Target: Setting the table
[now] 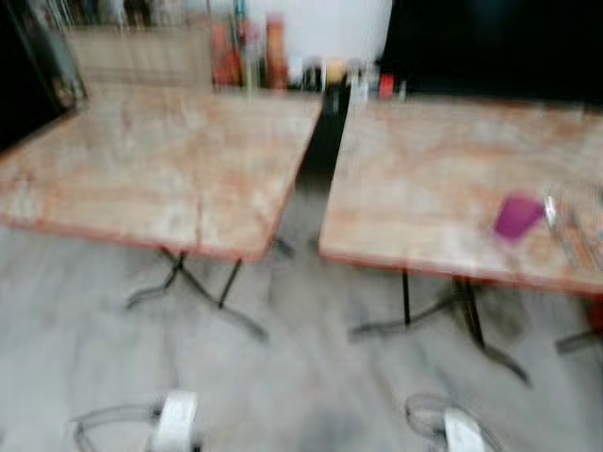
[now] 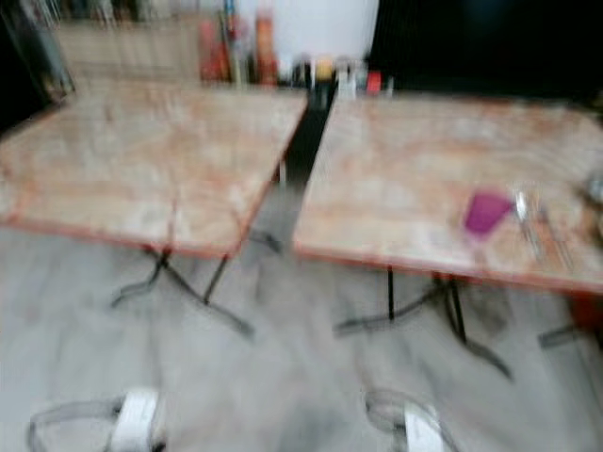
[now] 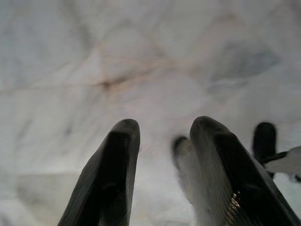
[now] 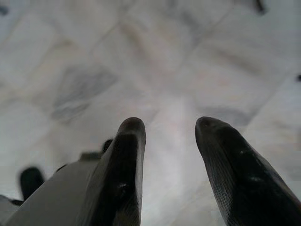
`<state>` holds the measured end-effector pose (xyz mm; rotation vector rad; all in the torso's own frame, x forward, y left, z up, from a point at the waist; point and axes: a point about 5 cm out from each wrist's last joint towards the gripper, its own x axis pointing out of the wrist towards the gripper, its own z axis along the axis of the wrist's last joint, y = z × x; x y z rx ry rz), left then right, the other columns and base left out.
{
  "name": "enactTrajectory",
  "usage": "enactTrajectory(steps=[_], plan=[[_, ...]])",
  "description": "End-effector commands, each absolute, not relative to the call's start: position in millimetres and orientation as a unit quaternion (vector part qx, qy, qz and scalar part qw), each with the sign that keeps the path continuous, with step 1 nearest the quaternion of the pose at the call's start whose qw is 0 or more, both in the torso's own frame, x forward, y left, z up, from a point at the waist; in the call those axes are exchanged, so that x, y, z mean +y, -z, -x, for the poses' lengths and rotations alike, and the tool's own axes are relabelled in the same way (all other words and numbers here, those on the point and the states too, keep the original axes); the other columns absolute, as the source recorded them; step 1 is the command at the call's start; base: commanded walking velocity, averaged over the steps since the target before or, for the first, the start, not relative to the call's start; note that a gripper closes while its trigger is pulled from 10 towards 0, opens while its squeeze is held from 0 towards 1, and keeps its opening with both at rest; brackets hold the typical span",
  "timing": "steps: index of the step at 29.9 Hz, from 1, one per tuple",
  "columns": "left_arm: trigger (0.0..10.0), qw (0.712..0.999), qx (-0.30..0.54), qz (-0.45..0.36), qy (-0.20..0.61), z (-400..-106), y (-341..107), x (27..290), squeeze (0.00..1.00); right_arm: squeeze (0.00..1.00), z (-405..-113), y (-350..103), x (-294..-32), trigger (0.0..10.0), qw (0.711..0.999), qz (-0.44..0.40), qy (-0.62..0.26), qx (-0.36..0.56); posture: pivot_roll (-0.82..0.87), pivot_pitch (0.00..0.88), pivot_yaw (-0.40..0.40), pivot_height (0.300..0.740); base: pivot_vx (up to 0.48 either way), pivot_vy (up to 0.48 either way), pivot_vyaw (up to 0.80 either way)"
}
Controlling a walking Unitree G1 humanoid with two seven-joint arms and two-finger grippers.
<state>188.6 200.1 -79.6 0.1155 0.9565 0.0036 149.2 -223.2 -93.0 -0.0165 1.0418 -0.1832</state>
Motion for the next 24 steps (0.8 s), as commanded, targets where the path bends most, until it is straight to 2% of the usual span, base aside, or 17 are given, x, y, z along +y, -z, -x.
enactTrajectory(steps=[1, 24], plan=[[10.0, 0.879, 0.471, -0.072, -0.005, -183.5, 80.9, 208.7, 0.0, 0.0, -153.2, 92.7, -216.4, 10.0, 0.867, 0.003, 0.08, 0.492, 0.02, 0.0, -0.015, 0.74, 0.0, -0.465, 0.0], [10.0, 0.879, 0.47, -0.074, 0.003, -181.3, 81.9, 208.2, 0.0, 0.0, -150.1, 93.9, -216.2, 10.0, 0.865, -0.002, 0.088, 0.493, 0.02, 0.0, -0.012, 0.74, 0.0, -0.454, 0.0]])
